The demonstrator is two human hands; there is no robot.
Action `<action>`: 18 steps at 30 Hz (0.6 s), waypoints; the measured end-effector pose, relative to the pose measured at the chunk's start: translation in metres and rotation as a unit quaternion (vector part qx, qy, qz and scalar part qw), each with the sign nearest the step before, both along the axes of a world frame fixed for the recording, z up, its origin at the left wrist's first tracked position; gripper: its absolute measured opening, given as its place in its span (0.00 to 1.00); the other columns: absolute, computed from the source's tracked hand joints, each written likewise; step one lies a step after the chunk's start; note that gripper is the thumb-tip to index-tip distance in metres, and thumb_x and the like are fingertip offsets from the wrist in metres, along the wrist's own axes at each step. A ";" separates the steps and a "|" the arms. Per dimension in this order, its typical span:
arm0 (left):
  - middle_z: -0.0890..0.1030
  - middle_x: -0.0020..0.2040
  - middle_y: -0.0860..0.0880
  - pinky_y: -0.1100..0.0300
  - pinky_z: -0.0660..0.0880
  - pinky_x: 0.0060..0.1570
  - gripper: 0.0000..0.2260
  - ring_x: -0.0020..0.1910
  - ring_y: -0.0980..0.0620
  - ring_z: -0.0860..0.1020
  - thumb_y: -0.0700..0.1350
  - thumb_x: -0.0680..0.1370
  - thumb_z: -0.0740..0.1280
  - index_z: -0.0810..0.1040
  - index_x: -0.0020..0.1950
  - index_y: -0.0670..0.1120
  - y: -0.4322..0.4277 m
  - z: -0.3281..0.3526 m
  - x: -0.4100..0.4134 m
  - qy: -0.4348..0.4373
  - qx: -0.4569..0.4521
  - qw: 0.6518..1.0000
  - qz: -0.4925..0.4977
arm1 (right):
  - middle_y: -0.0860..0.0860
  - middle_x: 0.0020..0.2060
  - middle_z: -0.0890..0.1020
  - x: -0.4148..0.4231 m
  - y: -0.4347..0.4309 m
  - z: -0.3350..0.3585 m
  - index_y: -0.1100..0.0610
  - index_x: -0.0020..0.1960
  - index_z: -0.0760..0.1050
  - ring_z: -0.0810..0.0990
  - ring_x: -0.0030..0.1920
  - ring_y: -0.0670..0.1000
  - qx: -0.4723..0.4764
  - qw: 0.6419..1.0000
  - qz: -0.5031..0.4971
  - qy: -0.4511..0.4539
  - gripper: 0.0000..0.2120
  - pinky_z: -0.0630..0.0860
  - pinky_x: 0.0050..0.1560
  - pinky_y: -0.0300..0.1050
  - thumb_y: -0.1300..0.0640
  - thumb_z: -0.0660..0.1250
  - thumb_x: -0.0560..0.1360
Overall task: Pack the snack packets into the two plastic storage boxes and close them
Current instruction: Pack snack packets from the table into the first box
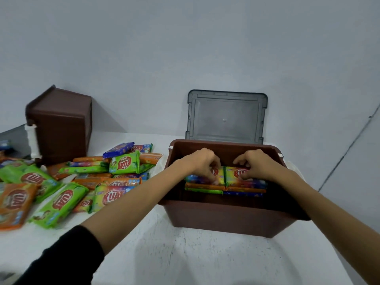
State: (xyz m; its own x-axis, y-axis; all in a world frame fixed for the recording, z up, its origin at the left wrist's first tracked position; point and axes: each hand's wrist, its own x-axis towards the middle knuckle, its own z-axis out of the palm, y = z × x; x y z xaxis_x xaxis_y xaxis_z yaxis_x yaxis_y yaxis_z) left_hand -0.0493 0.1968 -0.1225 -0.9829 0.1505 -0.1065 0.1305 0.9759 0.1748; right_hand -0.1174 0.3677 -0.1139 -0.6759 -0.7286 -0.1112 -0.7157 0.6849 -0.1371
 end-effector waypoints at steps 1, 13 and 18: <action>0.77 0.59 0.45 0.56 0.74 0.54 0.24 0.56 0.47 0.76 0.50 0.69 0.74 0.76 0.63 0.44 -0.006 0.007 0.003 0.019 0.046 0.999 0.018 | 0.52 0.59 0.78 0.005 -0.005 0.005 0.54 0.66 0.71 0.77 0.58 0.50 -0.026 1.000 -0.002 0.010 0.26 0.72 0.55 0.42 0.55 0.72 0.70; 0.81 0.51 0.43 0.61 0.74 0.49 0.13 0.49 0.50 0.78 0.44 0.72 0.72 0.79 0.55 0.42 -0.152 0.049 0.138 0.229 0.166 0.907 0.312 | 0.55 0.53 0.79 0.086 -0.164 0.039 0.54 0.61 0.76 0.78 0.54 0.55 -0.211 0.964 0.159 -0.010 0.18 0.74 0.57 0.49 0.57 0.69 0.71; 0.81 0.52 0.43 0.59 0.73 0.49 0.15 0.50 0.47 0.80 0.45 0.71 0.73 0.80 0.56 0.42 -0.195 0.020 0.203 0.190 0.136 0.875 0.423 | 0.56 0.55 0.78 0.137 -0.227 0.024 0.53 0.62 0.75 0.76 0.57 0.56 -0.129 0.954 0.270 0.011 0.19 0.72 0.52 0.47 0.54 0.68 0.71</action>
State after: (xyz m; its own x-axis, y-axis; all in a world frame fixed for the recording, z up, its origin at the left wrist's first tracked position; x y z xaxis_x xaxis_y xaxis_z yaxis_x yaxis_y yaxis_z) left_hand 0.1535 0.0019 -0.1025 -0.7114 -0.6797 0.1784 -0.5204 0.6802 0.5162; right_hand 0.0198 0.1407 -0.0897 -0.1944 -0.9724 0.1287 -0.9591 0.1609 -0.2330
